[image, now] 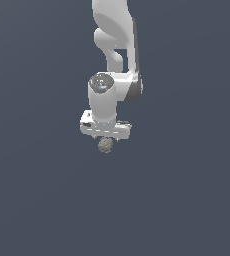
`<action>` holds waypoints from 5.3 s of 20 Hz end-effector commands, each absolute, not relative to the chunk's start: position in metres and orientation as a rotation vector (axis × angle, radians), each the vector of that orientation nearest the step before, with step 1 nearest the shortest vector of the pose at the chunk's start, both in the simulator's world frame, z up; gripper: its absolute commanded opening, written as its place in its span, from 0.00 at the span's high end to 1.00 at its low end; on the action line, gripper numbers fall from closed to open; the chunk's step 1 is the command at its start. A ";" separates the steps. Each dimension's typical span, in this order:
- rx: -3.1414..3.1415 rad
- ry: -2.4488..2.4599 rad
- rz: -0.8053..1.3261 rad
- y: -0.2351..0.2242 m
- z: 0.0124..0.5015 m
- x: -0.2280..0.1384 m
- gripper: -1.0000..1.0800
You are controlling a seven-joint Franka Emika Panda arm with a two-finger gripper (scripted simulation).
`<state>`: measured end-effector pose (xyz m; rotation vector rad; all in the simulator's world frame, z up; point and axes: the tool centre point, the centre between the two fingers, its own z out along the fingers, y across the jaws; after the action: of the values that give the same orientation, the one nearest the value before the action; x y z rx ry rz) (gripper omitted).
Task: Pick up the object and move it to a goal position.
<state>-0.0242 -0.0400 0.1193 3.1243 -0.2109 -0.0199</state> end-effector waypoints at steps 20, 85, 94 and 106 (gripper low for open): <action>3.113 -0.422 -0.001 -0.048 0.069 -0.043 0.04; 3.110 -0.428 0.001 0.081 0.401 -0.058 1.00; 3.112 -0.427 0.000 0.106 0.468 -0.056 1.00; 3.112 -0.427 0.000 0.117 0.499 -0.054 1.00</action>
<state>-0.0542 0.1169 0.4975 3.1123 -0.4266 0.0007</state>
